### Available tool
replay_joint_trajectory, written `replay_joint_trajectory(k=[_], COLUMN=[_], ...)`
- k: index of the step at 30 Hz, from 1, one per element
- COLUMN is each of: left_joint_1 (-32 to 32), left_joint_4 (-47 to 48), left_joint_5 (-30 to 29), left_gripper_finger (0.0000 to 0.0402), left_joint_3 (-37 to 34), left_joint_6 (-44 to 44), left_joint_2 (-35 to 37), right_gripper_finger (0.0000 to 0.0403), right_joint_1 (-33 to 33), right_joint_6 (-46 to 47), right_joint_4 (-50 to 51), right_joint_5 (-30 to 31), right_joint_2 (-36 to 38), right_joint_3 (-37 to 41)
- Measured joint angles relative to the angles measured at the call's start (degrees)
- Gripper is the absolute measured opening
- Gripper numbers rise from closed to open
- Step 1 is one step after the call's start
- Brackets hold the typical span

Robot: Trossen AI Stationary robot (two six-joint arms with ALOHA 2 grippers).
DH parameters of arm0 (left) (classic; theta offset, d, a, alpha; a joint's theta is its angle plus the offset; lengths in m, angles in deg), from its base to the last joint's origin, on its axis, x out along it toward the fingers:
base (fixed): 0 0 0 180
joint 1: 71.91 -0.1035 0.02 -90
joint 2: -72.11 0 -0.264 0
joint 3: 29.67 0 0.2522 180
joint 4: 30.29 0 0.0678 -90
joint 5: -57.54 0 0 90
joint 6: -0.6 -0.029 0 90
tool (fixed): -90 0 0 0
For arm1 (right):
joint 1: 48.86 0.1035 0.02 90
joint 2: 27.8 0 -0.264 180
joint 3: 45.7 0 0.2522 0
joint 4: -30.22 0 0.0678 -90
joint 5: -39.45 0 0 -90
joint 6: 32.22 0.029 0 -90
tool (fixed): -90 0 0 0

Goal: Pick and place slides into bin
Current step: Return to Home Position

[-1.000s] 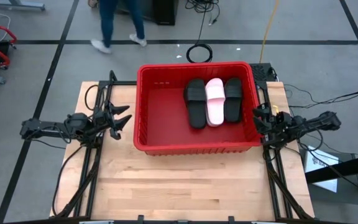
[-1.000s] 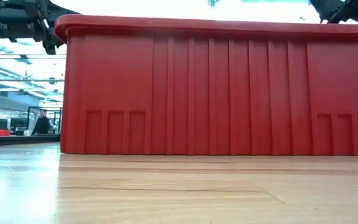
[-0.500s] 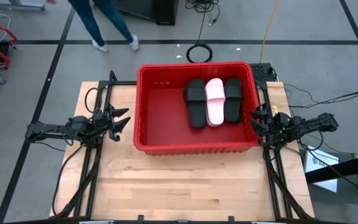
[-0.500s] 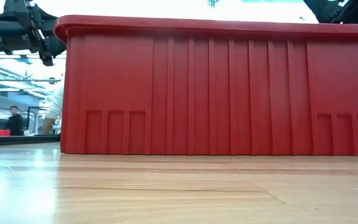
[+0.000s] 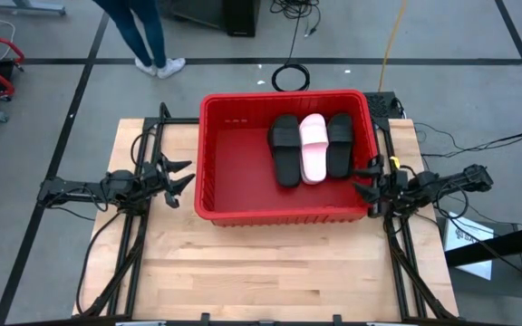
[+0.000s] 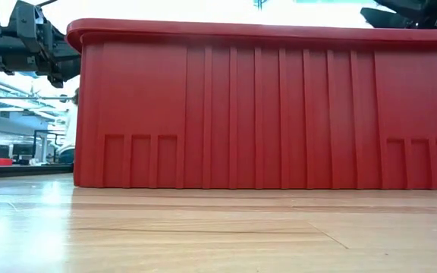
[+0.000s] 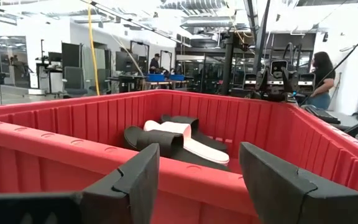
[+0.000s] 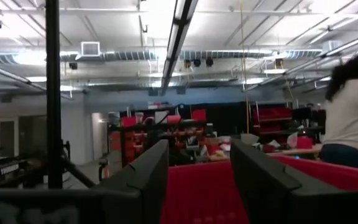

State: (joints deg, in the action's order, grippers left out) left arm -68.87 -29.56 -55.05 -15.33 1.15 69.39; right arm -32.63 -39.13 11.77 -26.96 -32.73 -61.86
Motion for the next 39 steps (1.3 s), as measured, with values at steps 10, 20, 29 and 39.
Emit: replay_joint_trajectory(k=[10, 20, 29, 39], left_joint_1=[0.0, 0.0, 0.0, 0.0], left_joint_4=[1.3, 1.3, 1.3, 1.3], left_joint_5=[0.1, 0.1, 0.1, 0.1], left_gripper_finger=[0.0218, 0.0218, 0.0218, 0.0218], left_joint_3=[0.0, 0.0, 0.0, 0.0], left_joint_6=[0.9, 2.7, 2.7, 2.7], left_joint_2=[0.0, -0.3, -0.3, -0.3], right_gripper_finger=[0.0164, 0.0164, 0.0164, 0.0164], right_joint_1=[0.0, 0.0, 0.0, 0.0], right_joint_6=[-2.6, -2.8, -3.0, -2.8], right_joint_4=[3.3, -0.1, -2.1, -2.5], right_joint_5=[0.2, 0.3, 0.4, 0.4], right_joint_2=[0.0, -0.1, -0.2, -0.2], right_joint_3=[0.0, 0.0, 0.0, 0.0])
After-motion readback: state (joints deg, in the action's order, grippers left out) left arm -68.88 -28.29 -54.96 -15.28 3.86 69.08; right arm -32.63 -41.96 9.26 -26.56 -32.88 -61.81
